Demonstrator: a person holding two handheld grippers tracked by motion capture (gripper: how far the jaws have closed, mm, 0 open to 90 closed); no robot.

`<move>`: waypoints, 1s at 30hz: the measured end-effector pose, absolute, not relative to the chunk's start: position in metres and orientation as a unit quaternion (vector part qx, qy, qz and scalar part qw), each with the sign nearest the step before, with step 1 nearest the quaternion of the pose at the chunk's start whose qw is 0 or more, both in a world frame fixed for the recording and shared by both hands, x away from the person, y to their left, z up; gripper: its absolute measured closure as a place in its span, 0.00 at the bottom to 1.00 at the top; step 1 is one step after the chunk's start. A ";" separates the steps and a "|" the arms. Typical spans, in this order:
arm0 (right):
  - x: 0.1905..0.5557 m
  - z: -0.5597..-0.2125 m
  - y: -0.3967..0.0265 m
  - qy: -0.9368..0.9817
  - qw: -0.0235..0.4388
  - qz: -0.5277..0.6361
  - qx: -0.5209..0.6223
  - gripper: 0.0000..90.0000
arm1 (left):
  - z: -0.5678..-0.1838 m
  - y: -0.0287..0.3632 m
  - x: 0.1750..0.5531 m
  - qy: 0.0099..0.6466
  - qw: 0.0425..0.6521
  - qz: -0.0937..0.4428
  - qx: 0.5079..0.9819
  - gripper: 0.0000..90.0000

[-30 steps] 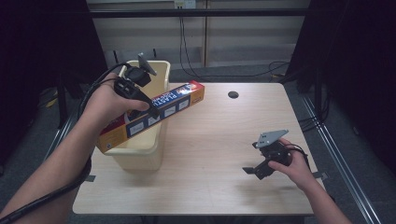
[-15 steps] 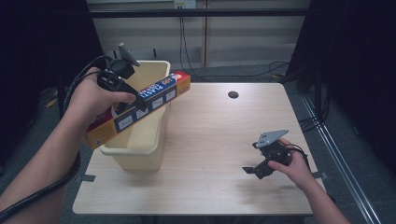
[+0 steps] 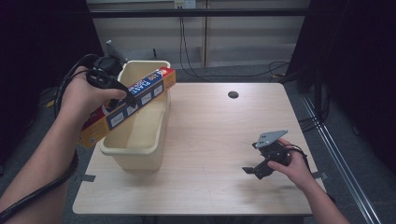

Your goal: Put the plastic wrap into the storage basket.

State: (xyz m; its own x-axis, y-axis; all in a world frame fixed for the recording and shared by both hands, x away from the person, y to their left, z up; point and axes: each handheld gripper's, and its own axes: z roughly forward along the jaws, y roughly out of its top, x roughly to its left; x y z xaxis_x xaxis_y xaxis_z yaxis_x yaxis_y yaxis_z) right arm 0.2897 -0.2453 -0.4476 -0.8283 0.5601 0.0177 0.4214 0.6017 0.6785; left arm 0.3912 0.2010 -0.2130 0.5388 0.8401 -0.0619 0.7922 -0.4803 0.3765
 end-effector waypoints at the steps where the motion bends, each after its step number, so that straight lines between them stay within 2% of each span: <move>1: 0.290 -0.448 -0.245 0.889 0.099 0.351 0.276 0.00 | -0.213 0.201 0.392 0.480 0.183 0.067 0.855 0.46; 18: 0.290 -0.450 -0.249 0.891 0.095 0.350 0.272 0.00 | -0.210 0.212 0.406 0.553 0.179 0.103 0.808 0.46; 30: 0.288 -0.449 -0.249 0.892 0.099 0.348 0.272 0.00 | -0.216 0.205 0.413 0.608 0.166 0.128 0.765 0.46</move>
